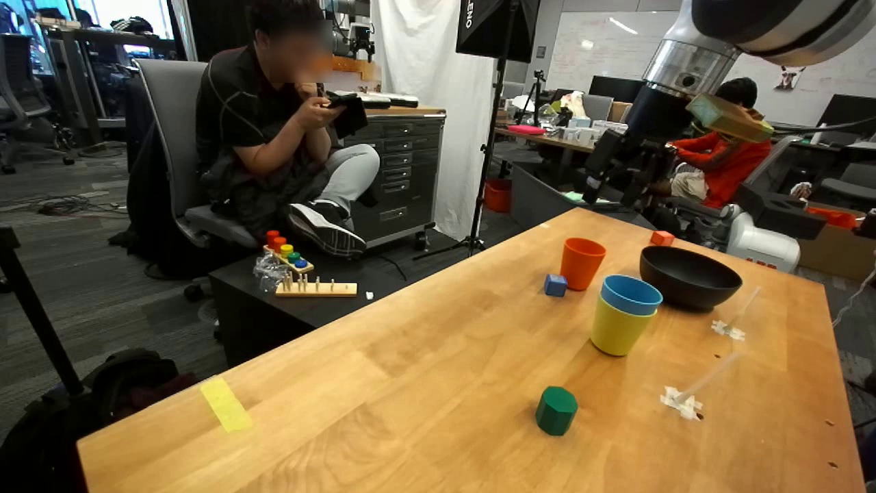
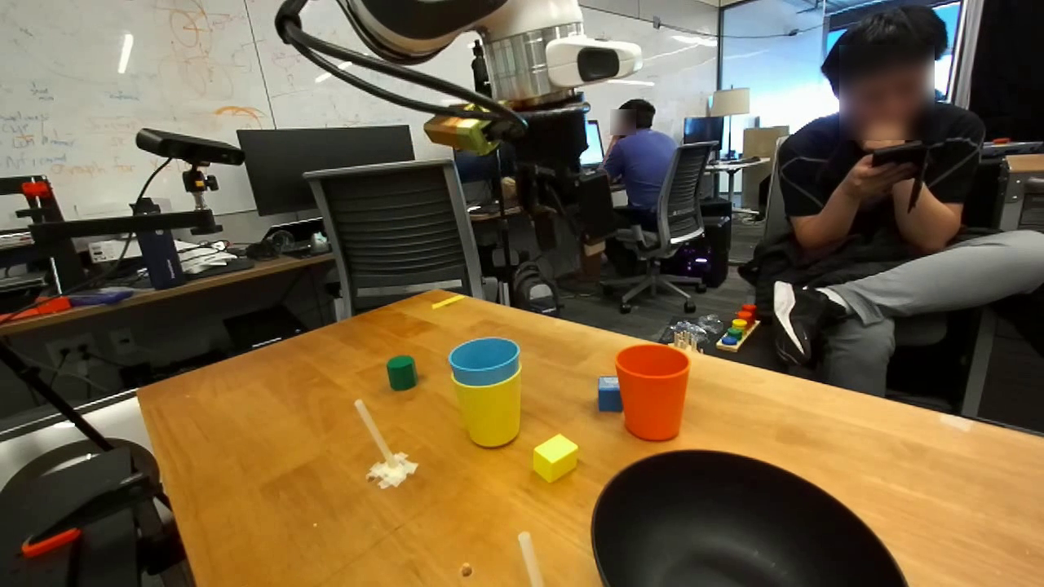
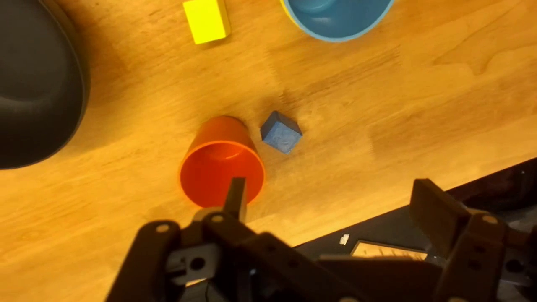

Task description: Stack the three cups on the table

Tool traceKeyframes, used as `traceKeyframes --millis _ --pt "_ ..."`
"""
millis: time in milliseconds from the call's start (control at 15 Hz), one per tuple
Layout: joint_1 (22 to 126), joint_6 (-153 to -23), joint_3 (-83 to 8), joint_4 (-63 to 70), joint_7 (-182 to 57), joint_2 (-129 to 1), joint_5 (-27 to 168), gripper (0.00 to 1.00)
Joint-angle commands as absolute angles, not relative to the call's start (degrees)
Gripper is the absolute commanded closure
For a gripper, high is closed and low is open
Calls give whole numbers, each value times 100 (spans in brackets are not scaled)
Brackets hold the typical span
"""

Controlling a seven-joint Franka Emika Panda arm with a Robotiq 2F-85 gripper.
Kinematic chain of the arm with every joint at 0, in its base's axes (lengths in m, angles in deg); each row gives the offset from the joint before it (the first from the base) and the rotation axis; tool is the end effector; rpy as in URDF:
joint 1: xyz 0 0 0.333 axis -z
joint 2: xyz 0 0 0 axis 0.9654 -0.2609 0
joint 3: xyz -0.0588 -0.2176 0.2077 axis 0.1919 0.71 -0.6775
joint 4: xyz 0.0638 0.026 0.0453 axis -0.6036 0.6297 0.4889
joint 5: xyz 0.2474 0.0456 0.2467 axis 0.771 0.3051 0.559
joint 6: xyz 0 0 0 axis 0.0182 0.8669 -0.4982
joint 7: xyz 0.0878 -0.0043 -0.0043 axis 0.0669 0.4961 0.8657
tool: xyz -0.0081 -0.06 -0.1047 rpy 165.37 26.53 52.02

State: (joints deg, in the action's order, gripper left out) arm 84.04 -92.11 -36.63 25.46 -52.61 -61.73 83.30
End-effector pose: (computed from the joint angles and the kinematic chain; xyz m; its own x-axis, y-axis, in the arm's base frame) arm 0.5646 -0.1382 0.3540 0.9438 -0.2820 0.1724 -0.2676 -0.9581 -0.1022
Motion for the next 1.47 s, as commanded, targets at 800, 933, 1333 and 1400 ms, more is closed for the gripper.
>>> traceKeyframes --millis 800,933,1333,1400 --pt "8711 -8241 -3713 99 -6150 -8107 8715 0" --pt "8702 -8154 -3736 -86 -6224 -8269 8699 0" --pt "8719 -8038 -3740 -265 -6302 -8482 8684 0" --pt "8731 -8011 -3734 -260 -6312 -8503 8686 0"
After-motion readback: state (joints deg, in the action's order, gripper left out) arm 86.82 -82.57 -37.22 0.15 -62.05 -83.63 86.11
